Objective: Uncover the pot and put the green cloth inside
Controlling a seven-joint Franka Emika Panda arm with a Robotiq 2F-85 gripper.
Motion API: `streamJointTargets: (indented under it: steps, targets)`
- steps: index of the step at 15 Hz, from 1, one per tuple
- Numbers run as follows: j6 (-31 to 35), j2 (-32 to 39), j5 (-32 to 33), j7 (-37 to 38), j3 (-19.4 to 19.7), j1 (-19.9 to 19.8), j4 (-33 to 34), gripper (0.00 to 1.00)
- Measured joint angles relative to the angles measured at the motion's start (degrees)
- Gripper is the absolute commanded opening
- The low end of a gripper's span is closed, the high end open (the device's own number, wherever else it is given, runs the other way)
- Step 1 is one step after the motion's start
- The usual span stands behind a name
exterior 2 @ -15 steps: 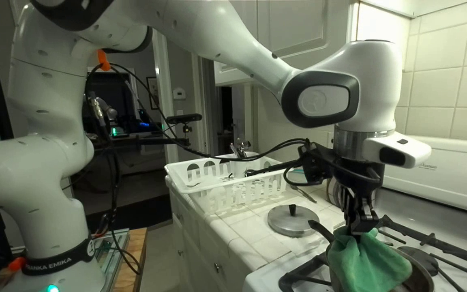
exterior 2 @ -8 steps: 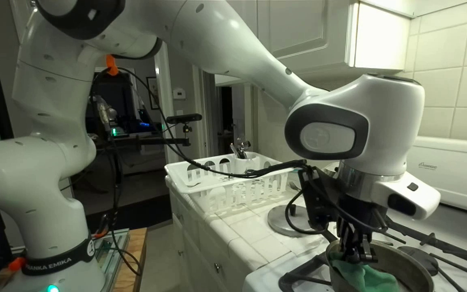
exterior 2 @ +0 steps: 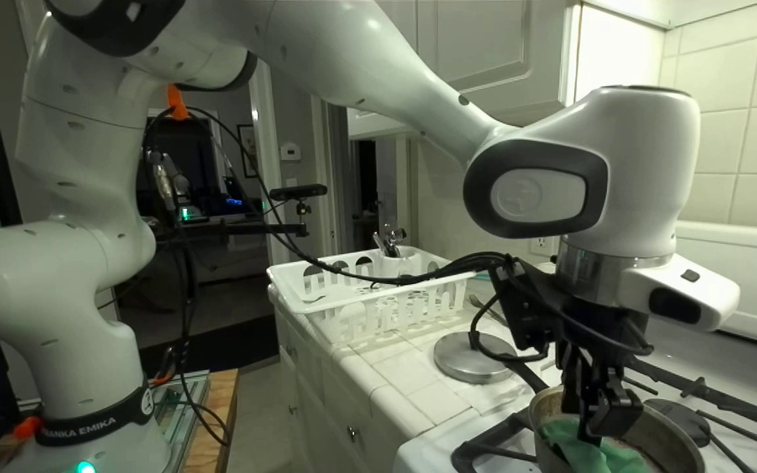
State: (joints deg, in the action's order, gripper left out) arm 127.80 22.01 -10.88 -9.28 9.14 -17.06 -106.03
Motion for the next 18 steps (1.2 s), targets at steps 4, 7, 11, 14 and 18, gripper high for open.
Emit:
streamJointTargets:
  steps: [4, 7, 11, 14, 18]
  targets:
    - [-0.1, -2.5, 4.7, 2.7, 0.1, 2.0, 0.4, 1.0]
    - [-0.9, -4.2, 9.6, 8.7, 0.9, 4.4, 0.0, 1.0]
    - [-4.5, -6.1, 16.6, 22.3, 3.1, 7.5, -2.1, 1.0]
    - [-5.8, -6.4, 17.7, 28.0, 3.7, 8.0, -4.5, 1.0]
    - [-4.9, -6.2, 17.7, 28.2, 4.0, 7.5, -6.1, 1.0]
